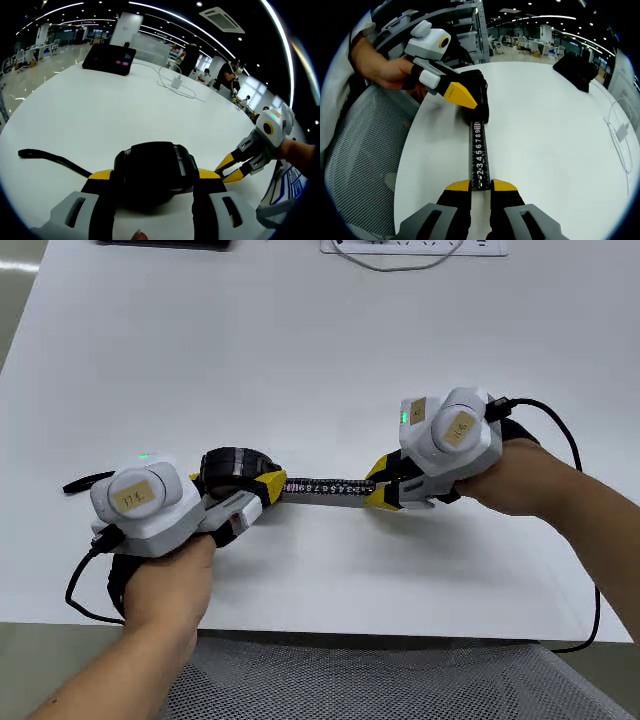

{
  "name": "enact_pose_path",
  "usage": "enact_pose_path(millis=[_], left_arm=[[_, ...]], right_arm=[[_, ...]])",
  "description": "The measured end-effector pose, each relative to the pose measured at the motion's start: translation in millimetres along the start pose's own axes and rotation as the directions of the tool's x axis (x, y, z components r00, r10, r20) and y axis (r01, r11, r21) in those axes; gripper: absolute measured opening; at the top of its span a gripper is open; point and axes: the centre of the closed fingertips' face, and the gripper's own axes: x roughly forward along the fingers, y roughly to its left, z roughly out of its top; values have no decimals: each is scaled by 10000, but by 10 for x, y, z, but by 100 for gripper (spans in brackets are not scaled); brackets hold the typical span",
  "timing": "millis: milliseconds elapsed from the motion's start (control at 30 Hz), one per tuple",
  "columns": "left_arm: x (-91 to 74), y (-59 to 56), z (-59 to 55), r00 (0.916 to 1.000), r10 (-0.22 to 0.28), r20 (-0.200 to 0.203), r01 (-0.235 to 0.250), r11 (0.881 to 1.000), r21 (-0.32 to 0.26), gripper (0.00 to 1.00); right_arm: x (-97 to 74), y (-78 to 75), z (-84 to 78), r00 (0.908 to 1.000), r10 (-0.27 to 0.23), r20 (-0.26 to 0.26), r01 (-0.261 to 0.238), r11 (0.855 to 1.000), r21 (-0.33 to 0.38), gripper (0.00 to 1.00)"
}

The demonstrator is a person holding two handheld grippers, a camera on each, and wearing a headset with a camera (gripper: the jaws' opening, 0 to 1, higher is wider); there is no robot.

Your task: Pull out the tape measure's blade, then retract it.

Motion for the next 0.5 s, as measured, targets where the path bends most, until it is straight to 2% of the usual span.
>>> enact_pose_path(millis=[167, 333, 500], left_arm=[[1, 3, 1, 10000, -55, 10, 55, 10000, -30, 57], [3, 8, 4, 10000, -85, 24, 85, 10000, -49, 57], [8, 5, 1, 10000, -17, -27, 17, 10000, 21, 57]], right_arm=[[67, -15, 6, 10000, 11, -67, -12, 10000, -70, 10], [39, -16, 20, 9998, 107, 167, -109, 9998, 148, 10], [52, -7, 18, 10000, 63, 44, -64, 10000, 51, 10]])
